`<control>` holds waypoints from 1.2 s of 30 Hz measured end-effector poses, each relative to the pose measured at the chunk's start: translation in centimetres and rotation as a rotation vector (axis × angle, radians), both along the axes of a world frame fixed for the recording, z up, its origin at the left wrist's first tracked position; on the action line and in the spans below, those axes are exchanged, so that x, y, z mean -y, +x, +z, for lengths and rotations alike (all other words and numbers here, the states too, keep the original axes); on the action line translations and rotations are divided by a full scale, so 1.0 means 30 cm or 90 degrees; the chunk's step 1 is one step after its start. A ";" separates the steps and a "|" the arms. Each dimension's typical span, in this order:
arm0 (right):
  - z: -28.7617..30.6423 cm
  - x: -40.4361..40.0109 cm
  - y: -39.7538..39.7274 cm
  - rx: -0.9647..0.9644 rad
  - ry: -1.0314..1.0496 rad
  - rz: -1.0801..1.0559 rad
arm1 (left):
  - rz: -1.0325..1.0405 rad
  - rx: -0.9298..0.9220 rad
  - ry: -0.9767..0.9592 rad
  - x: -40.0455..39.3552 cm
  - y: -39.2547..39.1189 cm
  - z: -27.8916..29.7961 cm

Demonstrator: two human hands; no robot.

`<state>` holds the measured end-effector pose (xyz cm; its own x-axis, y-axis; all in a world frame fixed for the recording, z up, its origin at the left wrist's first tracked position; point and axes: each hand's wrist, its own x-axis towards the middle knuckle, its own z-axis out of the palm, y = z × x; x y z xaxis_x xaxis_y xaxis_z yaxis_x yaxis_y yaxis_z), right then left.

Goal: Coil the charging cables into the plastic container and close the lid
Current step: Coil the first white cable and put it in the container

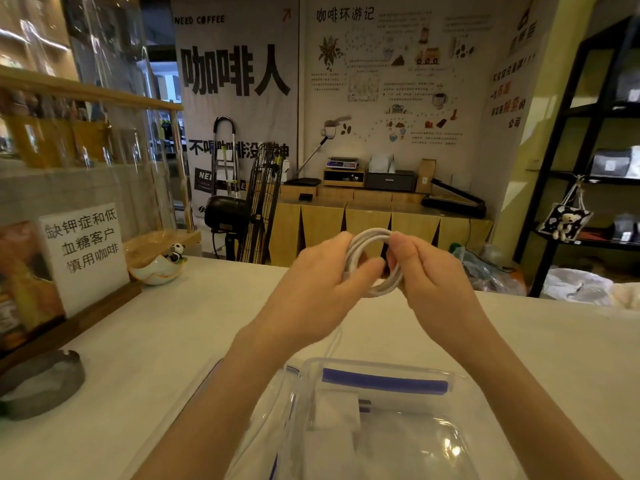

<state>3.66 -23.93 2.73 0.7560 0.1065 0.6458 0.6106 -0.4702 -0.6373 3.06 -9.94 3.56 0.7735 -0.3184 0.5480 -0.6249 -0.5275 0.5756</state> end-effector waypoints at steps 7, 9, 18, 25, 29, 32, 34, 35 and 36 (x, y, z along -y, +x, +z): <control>0.007 -0.017 0.011 -0.044 0.039 0.063 | -0.074 -0.092 0.030 -0.080 0.014 0.033; 0.008 -0.020 0.005 -0.010 0.006 0.043 | -0.131 -0.164 0.027 -0.103 0.020 0.038; 0.016 -0.001 0.011 -0.013 -0.040 0.030 | -0.178 -0.165 -0.045 -0.113 0.033 0.043; -0.017 -0.008 0.022 -0.032 0.075 0.059 | -0.234 -0.268 -0.274 -0.028 0.025 0.012; -0.021 0.001 0.029 -0.015 -0.015 0.020 | -0.174 -0.259 -0.249 -0.031 0.040 0.005; -0.021 -0.004 0.028 0.025 -0.051 -0.032 | -0.173 -0.266 -0.249 -0.023 0.040 0.001; -0.026 -0.004 0.027 0.070 -0.091 -0.081 | -0.199 -0.314 -0.241 -0.020 0.034 0.005; -0.027 -0.002 0.025 0.092 -0.126 -0.106 | -0.208 -0.346 -0.235 -0.021 0.031 0.006; -0.025 0.000 0.022 0.105 -0.160 -0.124 | -0.215 -0.375 -0.233 -0.021 0.029 0.006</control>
